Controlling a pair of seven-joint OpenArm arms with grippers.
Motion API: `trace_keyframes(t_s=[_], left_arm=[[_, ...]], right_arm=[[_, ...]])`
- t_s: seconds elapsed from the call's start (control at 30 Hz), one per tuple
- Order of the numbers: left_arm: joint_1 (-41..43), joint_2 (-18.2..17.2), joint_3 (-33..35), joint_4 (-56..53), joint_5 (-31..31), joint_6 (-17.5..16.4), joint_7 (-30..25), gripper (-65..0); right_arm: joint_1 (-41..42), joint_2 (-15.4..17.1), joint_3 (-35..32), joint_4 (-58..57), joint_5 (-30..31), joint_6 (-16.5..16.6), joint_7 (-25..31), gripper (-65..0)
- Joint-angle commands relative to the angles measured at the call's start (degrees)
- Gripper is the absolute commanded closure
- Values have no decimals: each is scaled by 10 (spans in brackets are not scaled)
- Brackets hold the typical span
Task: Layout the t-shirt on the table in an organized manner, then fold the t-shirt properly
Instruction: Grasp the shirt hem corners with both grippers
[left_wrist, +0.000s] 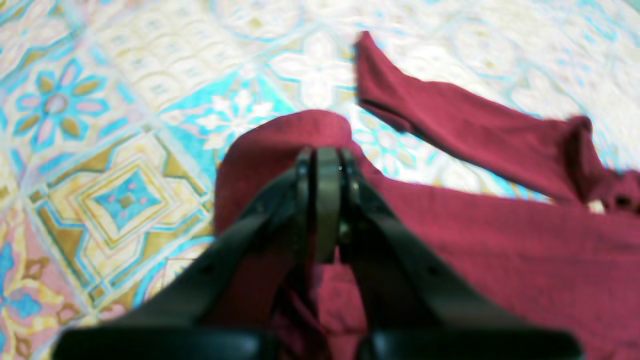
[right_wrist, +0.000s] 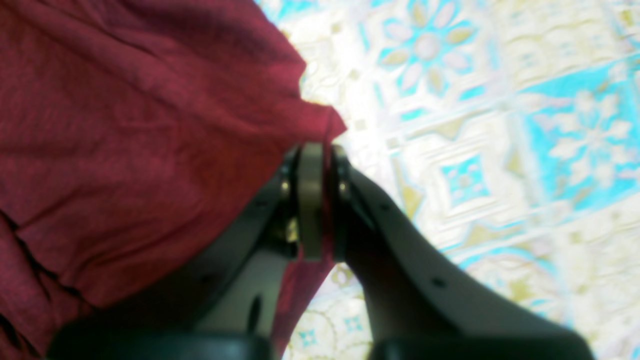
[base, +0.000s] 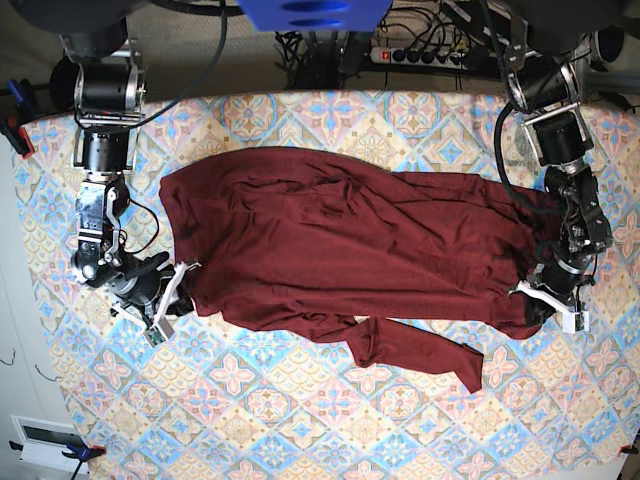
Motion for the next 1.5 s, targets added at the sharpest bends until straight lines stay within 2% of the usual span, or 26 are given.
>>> trace_keyframes(t_s=[0.0,0.2,0.4,0.5,0.6,0.73,0.83,0.97,1.17,1.47], left_arm=[[-4,-11,-3,25,-8,1,-14,0],[56,-15,-3,101,-8,1,-13,0],[94,-15,-3,132,-8,1,-13,0],[93,-11,-3,131,-8,1,-13,0],[91,-11,-3,131,-8,1,-12,0],[91,-11,-3,131,-8,1,-12,0],[91,-11,-3,130,-10,1,-12,0],[93,-11,-3,130,-42,1,-12,0],[94,-11,-3,129,-49,1,-11,0],[95,-11,-3,129,-49,1,-11,0]], right_arm=[[7,7,11,24,9,2,5,-27],[-24,7,19,74,9,2,-21,-27],[-22,4,14,26,6,2,-13,-41],[6,4,14,-44,5,2,12,-120],[56,4,14,-104,5,2,41,-237],[95,5,14,-172,5,2,68,-320],[118,5,13,-201,5,2,85,-327],[134,5,10,-254,4,2,106,-329],[137,5,-74,-305,4,2,159,-330],[172,3,-154,-381,4,2,216,-327]])
